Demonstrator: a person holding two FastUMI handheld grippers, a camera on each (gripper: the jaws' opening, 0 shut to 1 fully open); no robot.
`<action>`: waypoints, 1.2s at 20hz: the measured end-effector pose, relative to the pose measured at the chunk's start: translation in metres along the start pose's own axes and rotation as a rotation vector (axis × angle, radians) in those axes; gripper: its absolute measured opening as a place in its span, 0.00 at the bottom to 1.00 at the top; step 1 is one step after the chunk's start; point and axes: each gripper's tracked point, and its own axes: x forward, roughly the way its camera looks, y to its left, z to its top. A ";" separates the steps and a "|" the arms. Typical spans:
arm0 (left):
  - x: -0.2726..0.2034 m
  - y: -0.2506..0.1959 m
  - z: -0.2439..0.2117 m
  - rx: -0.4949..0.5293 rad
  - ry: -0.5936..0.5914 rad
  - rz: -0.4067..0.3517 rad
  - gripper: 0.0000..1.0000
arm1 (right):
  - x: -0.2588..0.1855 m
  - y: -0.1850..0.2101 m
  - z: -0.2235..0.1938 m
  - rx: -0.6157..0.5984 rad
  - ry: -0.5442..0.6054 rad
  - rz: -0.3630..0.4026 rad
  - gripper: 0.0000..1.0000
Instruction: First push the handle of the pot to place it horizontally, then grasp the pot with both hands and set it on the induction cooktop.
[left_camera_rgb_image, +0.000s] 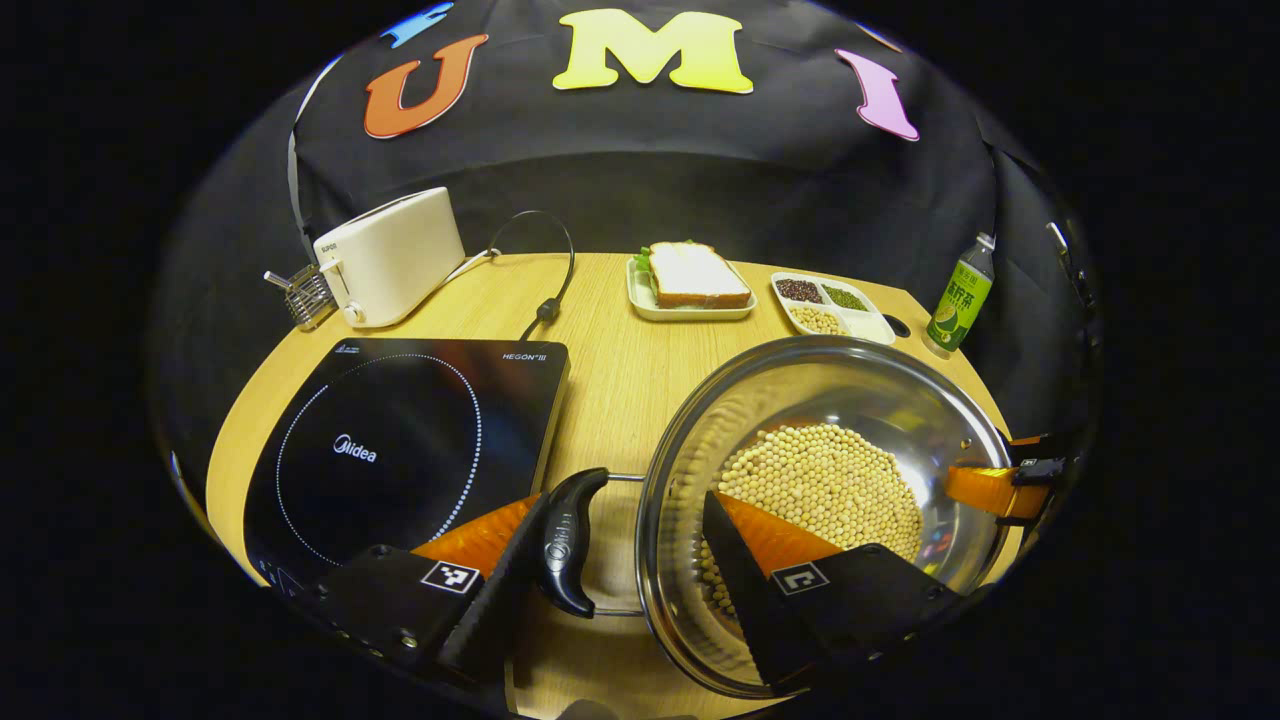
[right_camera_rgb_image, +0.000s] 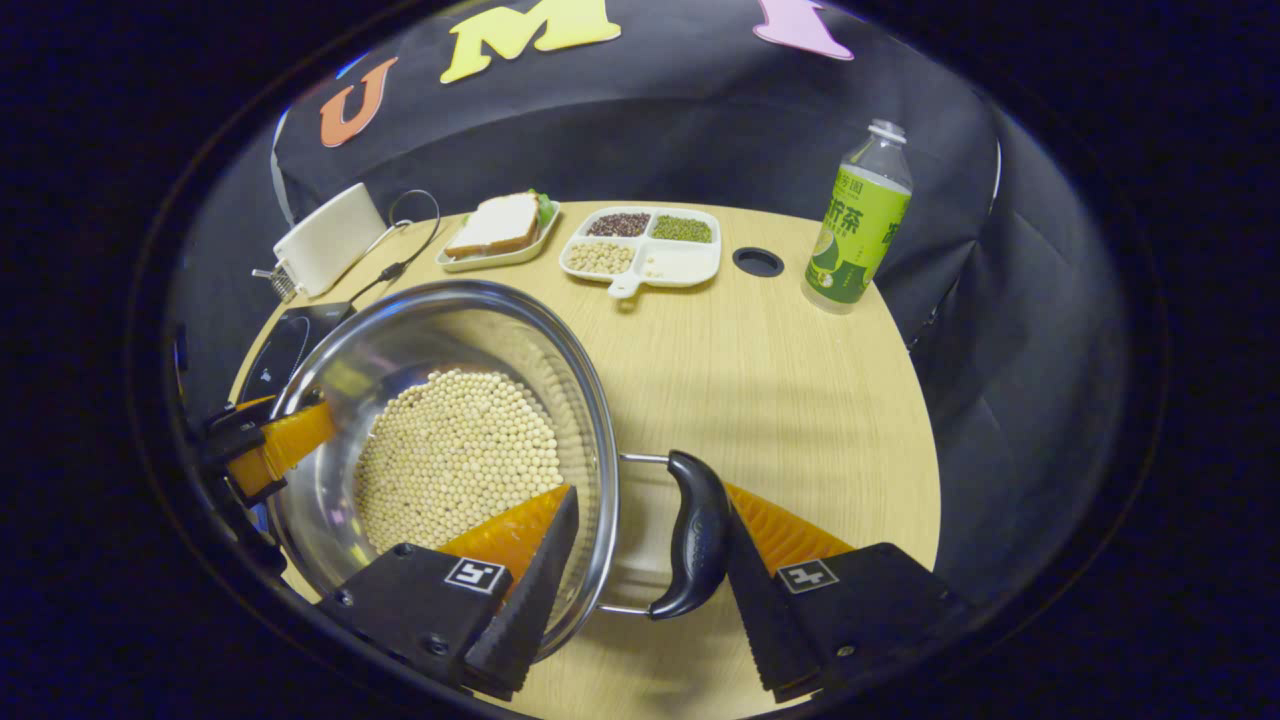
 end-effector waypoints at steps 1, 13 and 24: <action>0.000 0.003 -0.001 0.005 0.012 0.010 0.90 | 0.001 0.000 -0.002 0.001 0.012 -0.005 0.84; -0.004 0.008 -0.002 -0.008 0.148 -0.011 0.60 | -0.009 -0.001 -0.007 0.107 0.087 0.012 0.58; -0.041 0.034 0.024 0.026 0.084 -0.029 0.60 | -0.055 0.032 0.005 0.123 0.027 0.009 0.58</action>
